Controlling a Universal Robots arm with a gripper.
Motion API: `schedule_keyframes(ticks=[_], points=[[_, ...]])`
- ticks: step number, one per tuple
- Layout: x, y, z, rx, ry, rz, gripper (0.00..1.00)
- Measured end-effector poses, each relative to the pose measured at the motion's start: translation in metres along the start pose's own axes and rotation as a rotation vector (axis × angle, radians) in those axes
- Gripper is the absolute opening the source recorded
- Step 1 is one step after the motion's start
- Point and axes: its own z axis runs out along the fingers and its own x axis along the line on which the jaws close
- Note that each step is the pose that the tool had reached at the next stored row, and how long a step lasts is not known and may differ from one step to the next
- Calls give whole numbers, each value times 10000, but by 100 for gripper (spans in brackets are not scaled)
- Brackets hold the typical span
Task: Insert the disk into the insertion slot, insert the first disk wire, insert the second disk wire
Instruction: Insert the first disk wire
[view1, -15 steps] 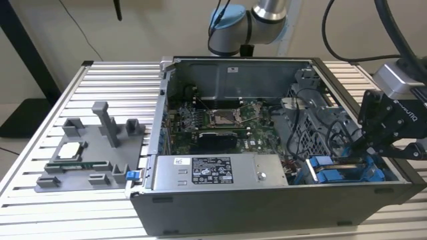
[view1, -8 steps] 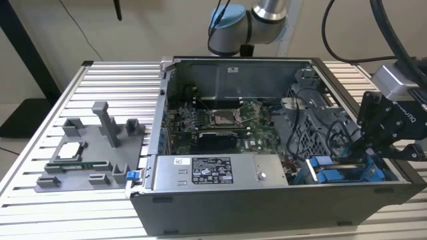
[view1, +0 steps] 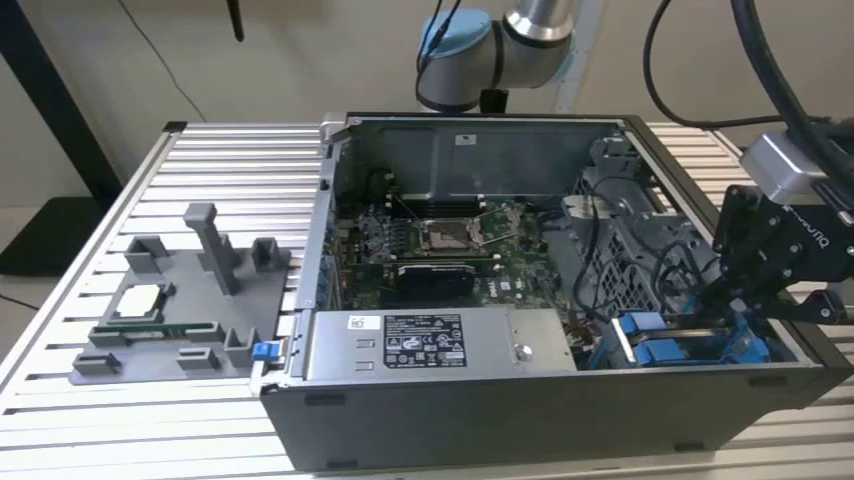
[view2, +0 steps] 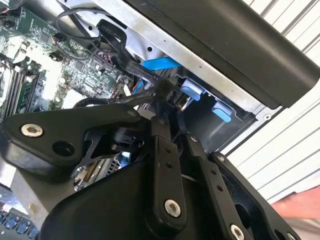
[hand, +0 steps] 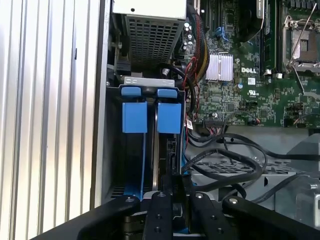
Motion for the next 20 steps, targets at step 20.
schedule_keyframes(ticks=[20], points=[[9, -23, 78, 16, -7, 142, 0]])
